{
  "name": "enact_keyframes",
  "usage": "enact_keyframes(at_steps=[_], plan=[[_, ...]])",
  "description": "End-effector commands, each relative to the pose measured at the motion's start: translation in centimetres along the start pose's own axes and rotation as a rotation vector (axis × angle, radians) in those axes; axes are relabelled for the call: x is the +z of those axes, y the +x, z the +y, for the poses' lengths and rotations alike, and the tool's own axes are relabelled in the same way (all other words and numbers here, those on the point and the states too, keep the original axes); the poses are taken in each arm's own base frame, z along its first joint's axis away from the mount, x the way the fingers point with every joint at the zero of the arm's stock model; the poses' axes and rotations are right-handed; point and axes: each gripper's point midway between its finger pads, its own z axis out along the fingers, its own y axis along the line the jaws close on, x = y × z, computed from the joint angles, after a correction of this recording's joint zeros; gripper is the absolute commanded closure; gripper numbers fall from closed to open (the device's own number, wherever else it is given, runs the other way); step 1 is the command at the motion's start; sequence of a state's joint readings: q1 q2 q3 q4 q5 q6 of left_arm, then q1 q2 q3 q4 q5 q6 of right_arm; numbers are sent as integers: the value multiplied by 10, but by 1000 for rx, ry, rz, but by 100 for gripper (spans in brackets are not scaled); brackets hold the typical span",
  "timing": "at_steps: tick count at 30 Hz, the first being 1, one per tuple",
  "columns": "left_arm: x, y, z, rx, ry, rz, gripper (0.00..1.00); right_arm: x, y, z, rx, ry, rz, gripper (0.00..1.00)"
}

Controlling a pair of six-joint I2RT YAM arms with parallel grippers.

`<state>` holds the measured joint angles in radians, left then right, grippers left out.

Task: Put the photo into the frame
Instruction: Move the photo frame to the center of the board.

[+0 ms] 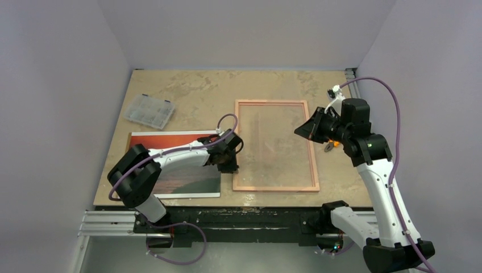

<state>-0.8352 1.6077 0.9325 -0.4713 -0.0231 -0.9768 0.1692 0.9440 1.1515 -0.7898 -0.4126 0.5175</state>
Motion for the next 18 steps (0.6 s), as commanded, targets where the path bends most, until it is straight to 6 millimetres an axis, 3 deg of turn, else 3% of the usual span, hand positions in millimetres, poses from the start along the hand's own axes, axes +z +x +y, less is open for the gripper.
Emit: enact_keyframes(at_steps=[1, 18], plan=[[-8, 11, 10, 14, -15, 4, 100, -4, -11, 17, -12, -76, -42, 100], [-18, 28, 27, 37, -44, 3, 100, -4, -12, 24, -8, -113, -46, 100]])
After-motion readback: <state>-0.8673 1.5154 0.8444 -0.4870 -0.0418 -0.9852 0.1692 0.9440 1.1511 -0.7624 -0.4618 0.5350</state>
